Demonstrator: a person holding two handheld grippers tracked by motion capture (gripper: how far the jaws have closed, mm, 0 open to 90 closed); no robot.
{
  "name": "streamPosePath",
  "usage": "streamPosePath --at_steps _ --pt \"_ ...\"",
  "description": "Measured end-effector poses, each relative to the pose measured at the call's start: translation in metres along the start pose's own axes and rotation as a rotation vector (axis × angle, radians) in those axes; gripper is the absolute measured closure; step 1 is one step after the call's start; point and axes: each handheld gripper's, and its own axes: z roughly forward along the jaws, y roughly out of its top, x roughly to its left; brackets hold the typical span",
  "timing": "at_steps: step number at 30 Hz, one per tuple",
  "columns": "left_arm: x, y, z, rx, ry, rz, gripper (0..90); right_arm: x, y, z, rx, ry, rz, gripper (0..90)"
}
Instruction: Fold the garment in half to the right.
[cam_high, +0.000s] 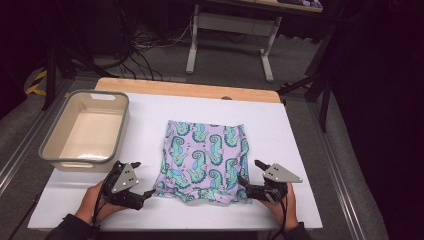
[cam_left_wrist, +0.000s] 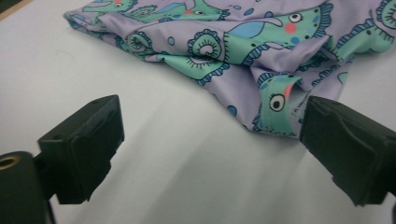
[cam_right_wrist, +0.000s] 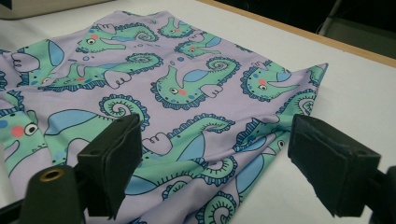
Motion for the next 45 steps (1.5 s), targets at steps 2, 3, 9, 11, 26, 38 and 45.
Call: streamPosePath --at_steps 2,3,9,11,26,38,45 --pt "0.001 0.0 0.001 -0.009 -0.001 0.0 10.2 0.002 0.002 -0.001 -0.007 0.002 -0.006 18.5" --pt "0.001 0.001 0.0 -0.012 -0.007 -0.006 10.9 0.003 0.003 -0.002 -0.014 0.008 -0.004 18.5" --pt "0.004 0.002 -0.003 -0.047 -0.011 -0.026 12.6 0.009 0.005 -0.002 -0.013 0.035 -0.006 18.6" --pt "0.004 0.002 -0.002 -0.043 -0.003 -0.029 12.6 0.012 0.007 -0.003 -0.018 0.046 -0.003 18.6" --pt "0.007 0.003 -0.001 -0.043 0.025 -0.053 16.7 0.037 0.026 0.007 0.02 0.116 -0.049 26.7" --pt "0.009 0.005 -0.002 -0.059 0.034 -0.072 17.1 0.055 0.041 0.015 0.022 0.18 -0.096 30.8" --pt "0.008 0.004 0.002 -0.045 0.038 -0.078 17.1 0.079 0.046 0.034 0.054 0.257 -0.147 35.4"
